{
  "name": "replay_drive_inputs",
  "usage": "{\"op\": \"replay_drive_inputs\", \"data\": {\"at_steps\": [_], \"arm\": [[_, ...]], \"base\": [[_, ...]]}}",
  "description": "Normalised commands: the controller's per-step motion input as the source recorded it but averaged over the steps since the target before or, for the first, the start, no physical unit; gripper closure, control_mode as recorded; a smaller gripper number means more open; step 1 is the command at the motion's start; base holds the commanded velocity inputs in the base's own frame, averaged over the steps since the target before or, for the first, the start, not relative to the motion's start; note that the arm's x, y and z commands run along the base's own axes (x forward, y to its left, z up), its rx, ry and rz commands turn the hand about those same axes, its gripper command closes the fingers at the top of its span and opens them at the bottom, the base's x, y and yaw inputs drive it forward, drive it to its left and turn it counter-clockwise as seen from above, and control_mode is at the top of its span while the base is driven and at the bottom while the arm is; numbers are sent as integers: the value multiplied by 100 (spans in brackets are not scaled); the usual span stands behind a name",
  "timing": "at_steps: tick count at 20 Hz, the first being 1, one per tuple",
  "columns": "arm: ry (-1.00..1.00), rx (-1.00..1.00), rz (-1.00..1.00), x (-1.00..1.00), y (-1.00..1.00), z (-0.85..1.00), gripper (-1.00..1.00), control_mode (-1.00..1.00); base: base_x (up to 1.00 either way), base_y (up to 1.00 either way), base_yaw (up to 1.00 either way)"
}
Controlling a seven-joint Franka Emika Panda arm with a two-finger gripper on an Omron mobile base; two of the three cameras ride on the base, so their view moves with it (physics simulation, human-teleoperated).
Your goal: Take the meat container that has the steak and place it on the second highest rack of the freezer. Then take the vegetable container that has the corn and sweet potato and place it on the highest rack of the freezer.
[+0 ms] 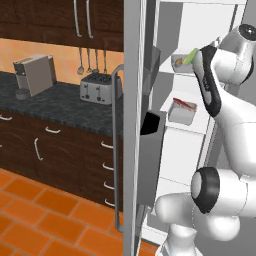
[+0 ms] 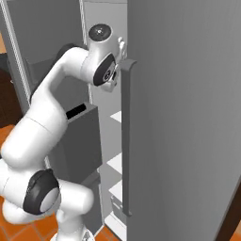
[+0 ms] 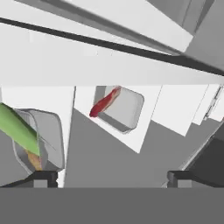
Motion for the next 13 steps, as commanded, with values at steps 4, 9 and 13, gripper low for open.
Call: {"op": "replay_drive_inputs", "data": {"at_steps": [4,9,13], "arm": [[2,0,-1,-100,55,-100,-100,-100],[9,0,-4,-100,66,-100,-100,-100],[12,0,-2,-100,40,-85,-100,-100]], "base": [[0,0,0],[0,0,0],[0,0,0]]}}
